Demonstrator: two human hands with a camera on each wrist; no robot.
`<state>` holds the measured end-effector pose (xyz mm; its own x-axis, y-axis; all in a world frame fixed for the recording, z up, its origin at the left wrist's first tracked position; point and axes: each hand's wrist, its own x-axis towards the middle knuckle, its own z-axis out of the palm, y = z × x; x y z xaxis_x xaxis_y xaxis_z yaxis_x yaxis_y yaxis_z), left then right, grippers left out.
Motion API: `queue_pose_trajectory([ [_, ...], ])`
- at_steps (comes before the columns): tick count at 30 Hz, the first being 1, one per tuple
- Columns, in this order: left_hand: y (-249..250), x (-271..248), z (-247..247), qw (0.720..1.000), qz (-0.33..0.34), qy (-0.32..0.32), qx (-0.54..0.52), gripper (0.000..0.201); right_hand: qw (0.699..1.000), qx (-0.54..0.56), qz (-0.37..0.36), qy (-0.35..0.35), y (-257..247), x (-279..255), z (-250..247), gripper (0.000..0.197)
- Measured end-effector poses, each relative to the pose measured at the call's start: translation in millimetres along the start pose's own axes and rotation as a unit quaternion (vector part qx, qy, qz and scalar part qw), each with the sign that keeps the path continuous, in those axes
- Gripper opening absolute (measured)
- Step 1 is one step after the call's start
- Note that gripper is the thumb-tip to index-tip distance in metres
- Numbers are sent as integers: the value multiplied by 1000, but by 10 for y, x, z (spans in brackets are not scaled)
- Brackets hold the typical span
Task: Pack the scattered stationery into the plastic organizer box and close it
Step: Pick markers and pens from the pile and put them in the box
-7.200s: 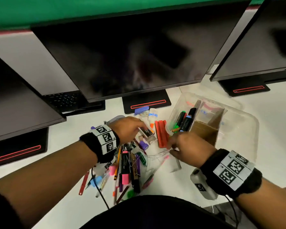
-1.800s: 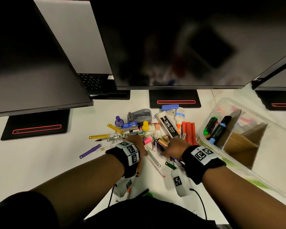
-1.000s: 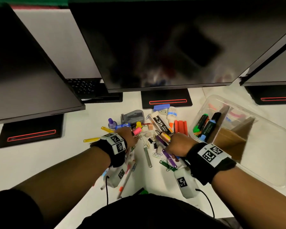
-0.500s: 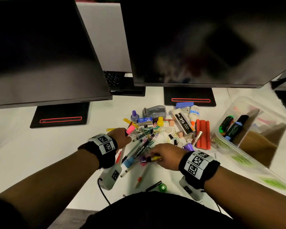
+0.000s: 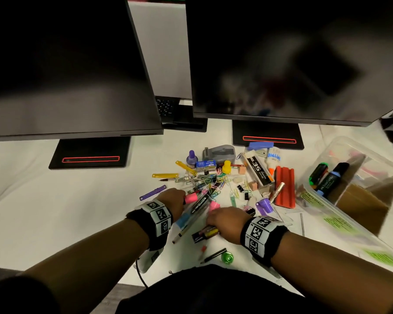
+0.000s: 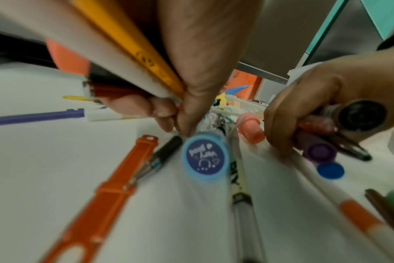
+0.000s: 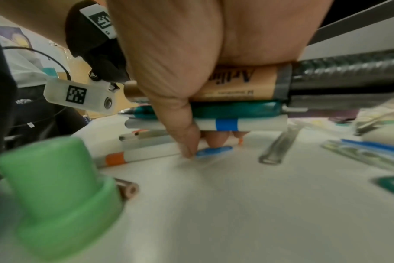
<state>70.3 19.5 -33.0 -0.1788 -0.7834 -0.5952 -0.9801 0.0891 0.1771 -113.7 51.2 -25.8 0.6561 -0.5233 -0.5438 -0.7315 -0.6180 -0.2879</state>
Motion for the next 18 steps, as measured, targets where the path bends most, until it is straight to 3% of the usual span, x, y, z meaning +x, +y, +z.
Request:
queue_pose_trajectory([
  [6, 79, 83, -3, 1000, -5, -6, 16, 25, 999, 4, 35, 34, 158, -149, -9, 45],
  [13, 123, 42, -295, 998, 18, -29, 50, 19, 988, 43, 116, 90, 213, -427, -184, 28],
  [16, 213, -64, -458, 999, 40, -4, 22, 10, 956, 153, 183, 173, 241, -611, -346, 25],
  [18, 336, -149, -542, 998, 64, 7, -4, 6, 906, 277, 220, 231, 297, -769, -469, 21],
])
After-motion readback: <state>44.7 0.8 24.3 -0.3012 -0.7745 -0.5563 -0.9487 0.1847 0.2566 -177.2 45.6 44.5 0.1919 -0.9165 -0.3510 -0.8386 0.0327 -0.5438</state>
